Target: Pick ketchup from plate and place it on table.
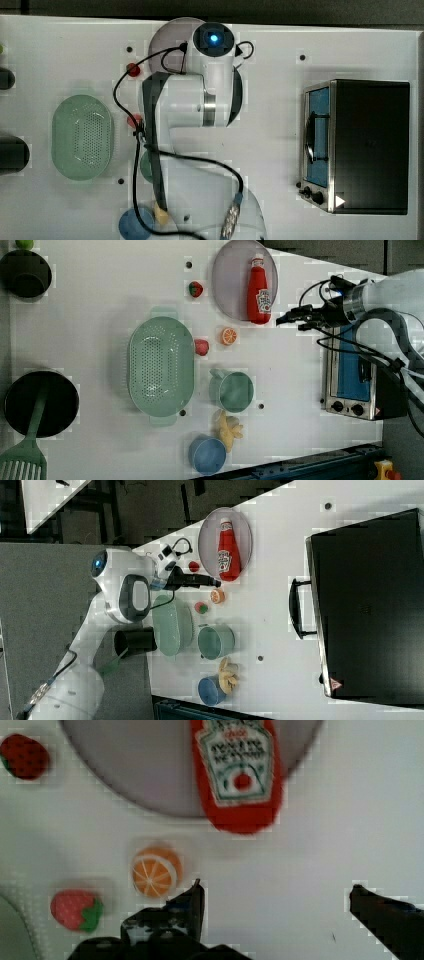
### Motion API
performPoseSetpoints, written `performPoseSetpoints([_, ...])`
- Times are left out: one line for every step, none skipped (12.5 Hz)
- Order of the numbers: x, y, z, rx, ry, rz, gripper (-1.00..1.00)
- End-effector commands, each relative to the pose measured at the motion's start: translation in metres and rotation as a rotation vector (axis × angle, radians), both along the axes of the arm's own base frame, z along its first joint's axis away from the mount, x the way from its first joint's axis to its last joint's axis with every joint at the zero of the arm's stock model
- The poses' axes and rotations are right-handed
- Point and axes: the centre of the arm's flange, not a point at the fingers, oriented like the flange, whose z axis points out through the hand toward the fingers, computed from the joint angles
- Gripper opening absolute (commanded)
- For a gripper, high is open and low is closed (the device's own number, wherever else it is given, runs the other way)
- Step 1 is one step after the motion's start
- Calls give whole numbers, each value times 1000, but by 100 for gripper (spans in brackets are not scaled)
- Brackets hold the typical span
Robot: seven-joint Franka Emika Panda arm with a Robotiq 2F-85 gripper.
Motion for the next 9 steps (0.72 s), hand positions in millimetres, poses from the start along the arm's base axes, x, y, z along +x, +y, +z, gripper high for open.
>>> performPoseSetpoints([18, 10, -17, 7, -62, 91, 100])
performPoseSetpoints([22, 11, -27, 10, -77, 91, 100])
performPoseSetpoints([27, 12, -36, 9, -94, 93, 100])
performPoseSetpoints([33, 12, -44, 2, -118, 100, 100])
performPoseSetpoints([38, 11, -52, -12, -136, 114, 100])
performPoseSetpoints([42, 10, -61, -24, -149, 128, 100])
performPoseSetpoints([44, 10, -70, -29, -157, 136, 100])
performPoseSetpoints([46, 10, -79, -26, -167, 134, 100])
performPoseSetpoints([47, 10, -88, -23, -172, 133, 100])
